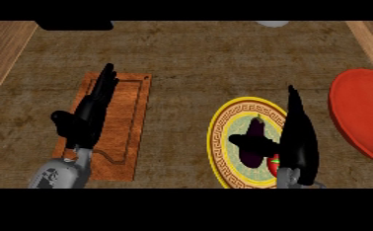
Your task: Pick the eggplant from the plate and place it in the bowl
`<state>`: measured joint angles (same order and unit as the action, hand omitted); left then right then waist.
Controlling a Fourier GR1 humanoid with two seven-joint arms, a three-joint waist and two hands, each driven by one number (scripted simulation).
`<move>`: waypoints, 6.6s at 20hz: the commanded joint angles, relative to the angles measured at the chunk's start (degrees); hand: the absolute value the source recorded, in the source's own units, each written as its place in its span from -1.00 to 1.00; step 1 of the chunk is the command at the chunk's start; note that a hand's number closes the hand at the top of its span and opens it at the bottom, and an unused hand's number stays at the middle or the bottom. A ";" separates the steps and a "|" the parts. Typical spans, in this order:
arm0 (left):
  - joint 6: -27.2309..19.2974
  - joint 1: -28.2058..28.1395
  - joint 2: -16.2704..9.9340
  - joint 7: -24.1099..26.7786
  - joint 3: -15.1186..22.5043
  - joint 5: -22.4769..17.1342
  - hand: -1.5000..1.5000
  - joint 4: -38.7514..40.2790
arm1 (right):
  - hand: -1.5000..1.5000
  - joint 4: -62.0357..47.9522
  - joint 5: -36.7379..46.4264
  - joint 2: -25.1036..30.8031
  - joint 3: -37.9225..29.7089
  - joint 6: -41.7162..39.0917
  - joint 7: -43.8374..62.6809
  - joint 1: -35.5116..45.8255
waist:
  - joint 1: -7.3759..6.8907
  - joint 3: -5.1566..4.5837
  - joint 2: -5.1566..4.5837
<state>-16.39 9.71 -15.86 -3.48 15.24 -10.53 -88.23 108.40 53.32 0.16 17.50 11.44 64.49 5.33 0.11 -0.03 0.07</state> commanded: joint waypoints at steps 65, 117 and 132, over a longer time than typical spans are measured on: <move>8.32 0.59 9.58 -0.53 -9.42 10.80 0.00 1.77 | 1.00 -14.34 -22.39 7.81 10.05 10.63 -37.83 -11.56 | 0.63 0.13 0.14; 9.64 1.85 11.96 -3.62 -10.73 12.99 0.00 0.81 | 1.00 -15.56 -26.17 39.89 -34.15 -8.64 -49.18 5.60 | -0.26 0.05 -0.14; 10.02 -3.51 12.85 -1.73 -9.42 14.08 0.00 -2.77 | -1.00 -54.85 -29.88 40.68 -36.98 -14.38 -72.11 13.57 | -1.10 0.11 -0.23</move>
<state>-4.46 8.14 -4.60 -5.04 3.87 1.50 -88.73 61.31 25.92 40.11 -19.02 1.68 -3.00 16.60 -0.81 0.07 -0.20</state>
